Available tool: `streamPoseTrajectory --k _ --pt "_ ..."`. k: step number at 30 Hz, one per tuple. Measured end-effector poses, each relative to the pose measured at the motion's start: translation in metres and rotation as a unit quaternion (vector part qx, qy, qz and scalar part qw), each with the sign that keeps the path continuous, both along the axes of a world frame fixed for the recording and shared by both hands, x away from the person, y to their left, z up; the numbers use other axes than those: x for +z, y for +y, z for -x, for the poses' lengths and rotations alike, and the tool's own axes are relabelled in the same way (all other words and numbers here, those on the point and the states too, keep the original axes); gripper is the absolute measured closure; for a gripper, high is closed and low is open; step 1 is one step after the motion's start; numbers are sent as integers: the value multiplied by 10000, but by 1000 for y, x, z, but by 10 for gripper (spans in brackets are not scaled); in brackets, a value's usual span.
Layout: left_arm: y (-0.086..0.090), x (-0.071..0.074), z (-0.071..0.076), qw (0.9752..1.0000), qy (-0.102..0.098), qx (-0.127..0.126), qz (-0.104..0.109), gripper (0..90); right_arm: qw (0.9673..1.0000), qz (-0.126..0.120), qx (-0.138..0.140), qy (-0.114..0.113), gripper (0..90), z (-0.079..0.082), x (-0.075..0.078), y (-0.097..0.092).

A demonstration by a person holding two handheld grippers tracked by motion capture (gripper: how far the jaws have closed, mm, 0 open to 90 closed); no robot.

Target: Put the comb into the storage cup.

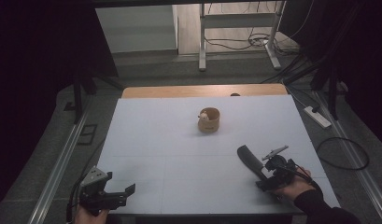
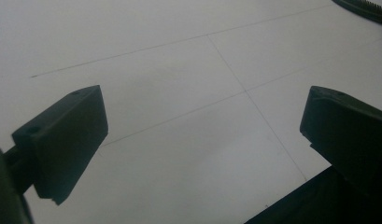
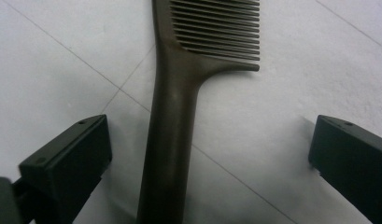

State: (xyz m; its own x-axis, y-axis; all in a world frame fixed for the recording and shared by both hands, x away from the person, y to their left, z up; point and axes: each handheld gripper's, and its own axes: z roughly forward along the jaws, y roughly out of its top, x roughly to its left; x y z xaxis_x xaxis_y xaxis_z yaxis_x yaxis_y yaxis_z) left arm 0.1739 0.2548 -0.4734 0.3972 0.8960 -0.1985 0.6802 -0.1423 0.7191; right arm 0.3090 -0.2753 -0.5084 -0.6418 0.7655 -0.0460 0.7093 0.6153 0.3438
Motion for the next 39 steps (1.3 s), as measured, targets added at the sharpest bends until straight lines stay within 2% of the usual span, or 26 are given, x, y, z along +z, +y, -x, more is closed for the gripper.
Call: streamPoseTrajectory --k 1,4,5,6,11,12,16,17,18,24,31,39 --pt "0 0 0 10000 0 0 0 17 10000 0 0 0 0 0 0 0" --pt "0 0 0 10000 9 -6 -1 17 10000 2 55 5 136 1 5 2" --pt "0 0 0 10000 9 -6 -1 17 10000 2 55 5 136 1 5 2" --pt "0 0 0 10000 14 -7 1 17 9999 -15 104 2 220 1 7 3" --pt "0 0 0 10000 11 -21 -15 17 9998 -79 171 -28 451 2 12 5" --pt "0 0 0 10000 14 -27 -22 17 9998 -79 171 -28 451 2 12 5" --pt "-1 0 -1 10000 23 -19 -17 17 9997 -138 198 -6 658 0 14 4" --pt "-1 0 -1 10000 23 -19 -17 18 9997 -138 198 -6 658 0 14 4" --pt "-1 0 -1 10000 19 -18 -19 18 9996 -166 212 32 710 -1 14 4" --pt "0 0 -1 10000 17 -32 -41 19 9997 -94 203 15 722 -1 14 6" --pt "0 0 0 10000 5 -30 -11 18 9998 -140 169 8 724 -1 15 5" --pt "1 0 0 10000 -12 -54 76 8 9993 -189 260 -205 724 1 19 3"
